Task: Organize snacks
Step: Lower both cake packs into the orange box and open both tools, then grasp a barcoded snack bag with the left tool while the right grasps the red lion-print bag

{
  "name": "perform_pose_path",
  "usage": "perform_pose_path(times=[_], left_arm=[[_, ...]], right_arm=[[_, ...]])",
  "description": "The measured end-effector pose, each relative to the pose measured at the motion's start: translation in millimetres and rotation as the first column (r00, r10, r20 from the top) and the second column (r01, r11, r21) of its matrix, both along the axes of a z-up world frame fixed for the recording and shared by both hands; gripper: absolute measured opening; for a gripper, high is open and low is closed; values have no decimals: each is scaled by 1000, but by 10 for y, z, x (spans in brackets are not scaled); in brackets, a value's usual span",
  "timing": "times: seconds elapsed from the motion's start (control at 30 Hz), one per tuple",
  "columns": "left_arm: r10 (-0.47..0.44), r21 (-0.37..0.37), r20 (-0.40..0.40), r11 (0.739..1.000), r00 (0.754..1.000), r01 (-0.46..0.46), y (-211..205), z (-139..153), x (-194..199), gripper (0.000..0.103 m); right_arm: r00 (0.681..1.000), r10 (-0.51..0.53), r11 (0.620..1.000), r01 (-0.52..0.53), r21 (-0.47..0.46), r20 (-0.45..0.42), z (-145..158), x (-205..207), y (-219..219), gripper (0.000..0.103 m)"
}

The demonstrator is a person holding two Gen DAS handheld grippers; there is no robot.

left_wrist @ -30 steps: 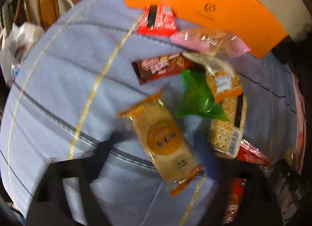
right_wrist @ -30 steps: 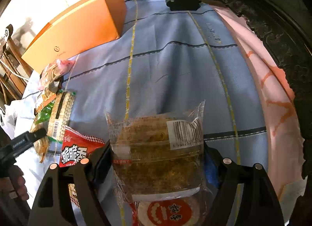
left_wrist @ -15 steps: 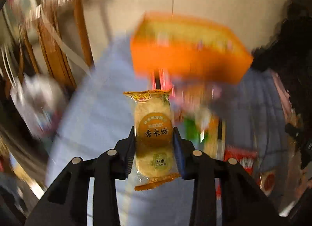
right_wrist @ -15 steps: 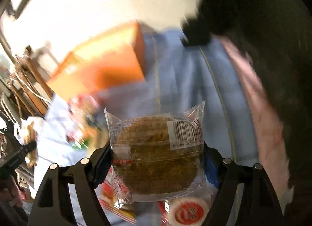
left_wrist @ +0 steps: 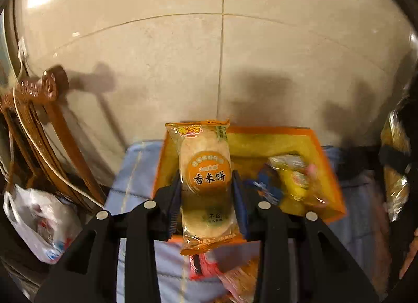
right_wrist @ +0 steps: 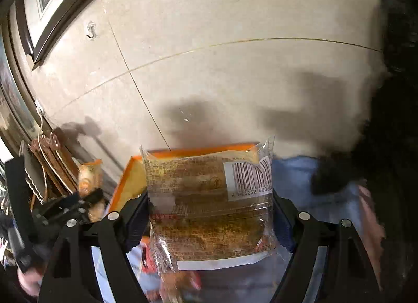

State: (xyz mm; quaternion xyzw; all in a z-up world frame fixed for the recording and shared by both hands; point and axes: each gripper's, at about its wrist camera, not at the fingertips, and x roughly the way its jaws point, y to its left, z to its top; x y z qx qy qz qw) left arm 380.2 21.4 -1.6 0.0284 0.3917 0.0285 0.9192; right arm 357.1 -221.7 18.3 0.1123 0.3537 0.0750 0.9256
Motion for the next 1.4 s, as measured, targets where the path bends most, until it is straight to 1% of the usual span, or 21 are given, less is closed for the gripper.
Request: perform_pose_path(times=[0.1, 0.23, 0.27, 0.3, 0.33, 0.37, 0.4, 0.43, 0.5, 0.6, 0.7, 0.83, 0.93, 1.0, 1.03, 1.13, 1.2, 1.23, 1.27, 1.33, 1.4], left_arm=[[4, 8, -35, 1000, 999, -4, 4, -127, 109, 34], [-1, -2, -34, 1000, 999, 1, 50, -193, 178, 34], [-5, 6, -32, 1000, 999, 5, 42, -210, 203, 35], [-6, 9, -30, 1000, 1000, 6, 36, -214, 211, 35], [-8, 16, -28, 1000, 1000, 8, 35, -211, 214, 41], [-12, 19, -33, 1000, 999, 13, 29, -215, 223, 76], [0, 23, -27, 1000, 1000, 1, 27, -229, 191, 97], [16, 23, 7, 1000, 1000, -16, 33, -210, 163, 99], [16, 10, 48, 1000, 999, -16, 47, -168, 79, 99], [3, 5, 16, 1000, 1000, -4, 92, -163, -23, 99], [-13, 9, 24, 1000, 1000, 13, 175, -204, -290, 99], [-27, 43, -9, 999, 1000, 27, 248, -404, -692, 99], [-27, 98, -47, 995, 999, 32, 288, -646, -1021, 99], [-4, 108, -69, 994, 998, 12, 314, -822, -1199, 99], [16, 93, -64, 996, 998, -10, 329, -901, -1295, 99], [76, 9, -116, 997, 990, -75, 330, -1111, -1477, 99], [77, -77, -199, 993, 977, -94, 267, -1262, -1553, 99], [67, -112, -236, 989, 969, -96, 210, -1340, -1576, 99], [59, -125, -252, 988, 966, -93, 155, -1390, -1588, 99], [35, -91, -289, 994, 957, -64, -42, -1530, -1524, 99], [18, -20, -290, 999, 957, -25, -258, -1597, -1438, 99]], right_arm=[[999, -7, 999, 9, 50, -37, -111, 250, 40, 80], [999, -1, 1000, 1, 0, -54, -236, 352, 146, 80], [998, 4, 1000, -4, 0, -64, -278, 374, 155, 81], [997, 6, 1000, -6, -4, -71, -312, 389, 178, 88], [997, 7, 1000, -9, -22, -79, -336, 402, 201, 95], [997, 8, 999, -12, -44, -80, -341, 410, 236, 99], [997, 7, 998, -11, -60, -72, -326, 412, 251, 99], [998, 10, 997, -15, -75, -63, -306, 390, 238, 99], [999, 19, 994, -22, -110, -36, -229, 286, 225, 99], [999, 41, 995, -44, -88, -36, -198, -16, 150, 99], [993, 21, 992, -35, -120, -117, -418, -609, 36, 100], [938, -24, 990, -25, -138, -345, -1315, -1462, 13, 99], [899, -85, 986, 13, -166, -430, -1852, -1885, 66, 99], [847, -97, 982, -2, -186, -523, -2233, -2082, 155, 99], [843, -100, 984, 4, -179, -529, -2353, -2164, 195, 99], [862, -123, 985, 45, -167, -491, -2400, -2194, 229, 98], [868, -100, 990, 36, -139, -487, -2396, -2198, 248, 75], [870, -96, 990, 33, -137, -484, -2359, -2219, 263, 68], [873, -95, 989, 30, -142, -478, -2331, -2233, 278, 68], [877, -99, 992, 52, -111, -471, -2309, -2279, 264, 67], [876, -88, 995, 58, -76, -475, -2262, -2317, 238, 67]])
